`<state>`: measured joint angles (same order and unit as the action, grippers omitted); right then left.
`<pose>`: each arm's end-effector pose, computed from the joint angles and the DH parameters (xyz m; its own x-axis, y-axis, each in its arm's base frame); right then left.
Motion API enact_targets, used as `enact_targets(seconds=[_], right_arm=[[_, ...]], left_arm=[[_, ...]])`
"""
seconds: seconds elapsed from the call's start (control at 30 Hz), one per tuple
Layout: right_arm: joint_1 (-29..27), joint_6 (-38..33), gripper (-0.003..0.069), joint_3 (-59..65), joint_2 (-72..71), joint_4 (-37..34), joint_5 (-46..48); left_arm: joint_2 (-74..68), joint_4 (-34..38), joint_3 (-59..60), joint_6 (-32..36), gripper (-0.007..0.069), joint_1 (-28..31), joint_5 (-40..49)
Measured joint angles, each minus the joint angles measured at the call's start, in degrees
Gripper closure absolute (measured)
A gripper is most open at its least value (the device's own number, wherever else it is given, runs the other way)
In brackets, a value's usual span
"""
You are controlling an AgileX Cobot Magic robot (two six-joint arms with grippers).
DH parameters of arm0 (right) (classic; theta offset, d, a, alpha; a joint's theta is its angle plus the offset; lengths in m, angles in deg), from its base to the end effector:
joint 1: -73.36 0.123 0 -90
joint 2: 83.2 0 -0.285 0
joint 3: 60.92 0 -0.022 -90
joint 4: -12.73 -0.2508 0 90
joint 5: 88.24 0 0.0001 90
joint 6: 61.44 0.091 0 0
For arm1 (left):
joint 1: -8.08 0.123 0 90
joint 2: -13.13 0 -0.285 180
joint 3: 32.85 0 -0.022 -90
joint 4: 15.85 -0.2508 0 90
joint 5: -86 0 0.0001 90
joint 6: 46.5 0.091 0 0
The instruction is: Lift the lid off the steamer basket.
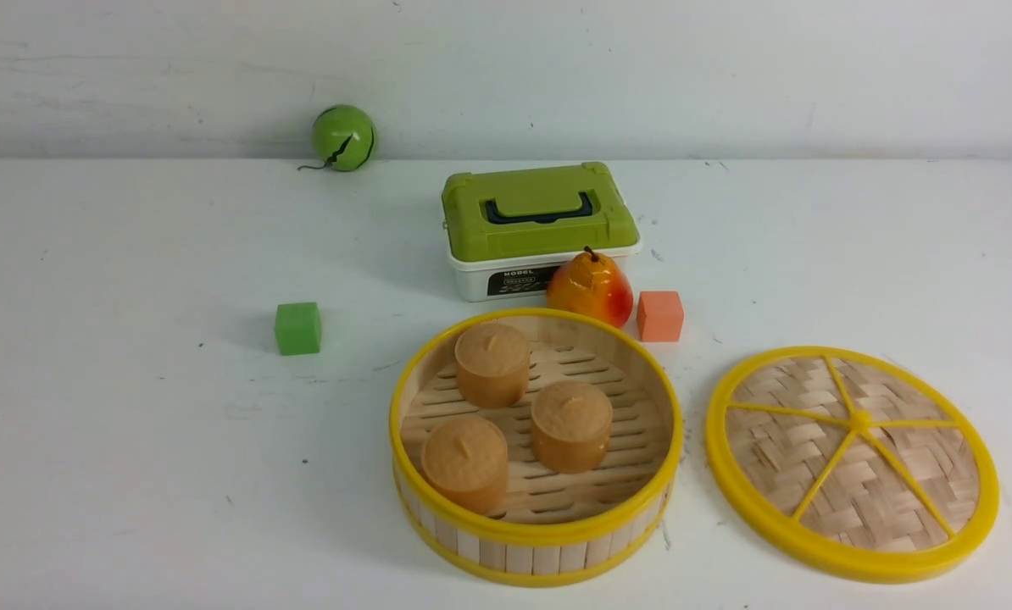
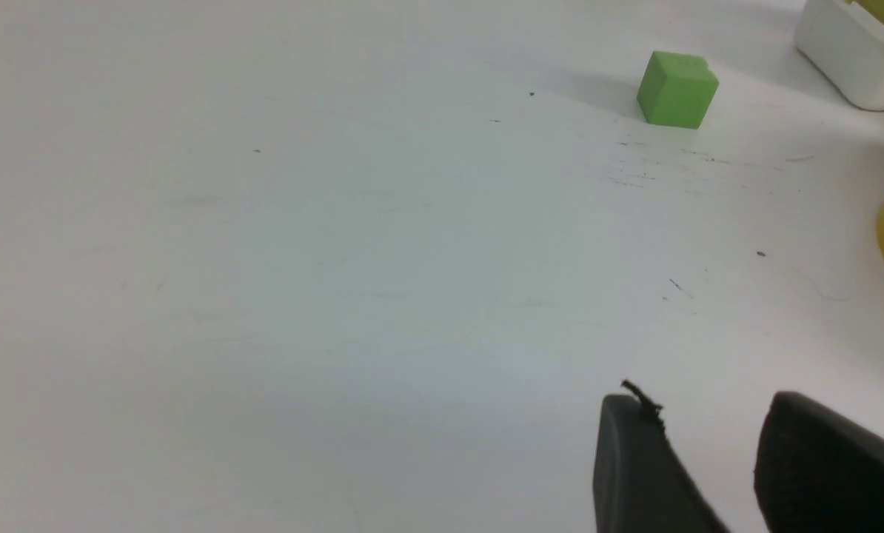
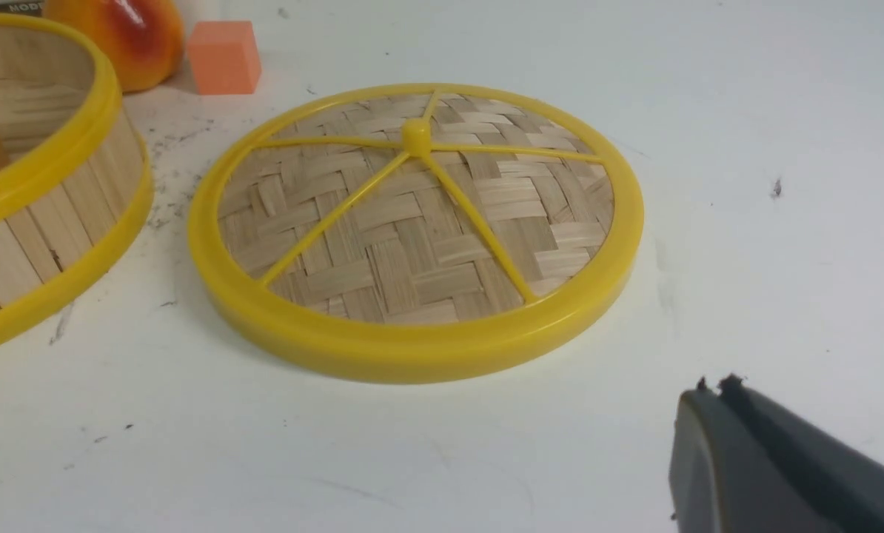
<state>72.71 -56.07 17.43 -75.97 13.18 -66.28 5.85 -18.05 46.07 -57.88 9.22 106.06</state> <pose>0.0524 -0.0009 0.1726 -0.2990 0.0897 -0.9500 0.0401 0.9959 0.0814 0.0534 0.0023 0.1721 -0.2708 -0.1672 -0.9480 -0.0774 0.9854 -0.1517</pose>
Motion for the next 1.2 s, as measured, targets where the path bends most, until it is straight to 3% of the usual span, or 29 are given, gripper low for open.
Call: enact_targets(seconds=[1.2], right_arm=[[0.0, 0.0, 0.065, 0.0, 0.0, 0.1, 0.0]], left_arm=[[0.0, 0.0, 0.0, 0.0, 0.0385, 0.0, 0.0]])
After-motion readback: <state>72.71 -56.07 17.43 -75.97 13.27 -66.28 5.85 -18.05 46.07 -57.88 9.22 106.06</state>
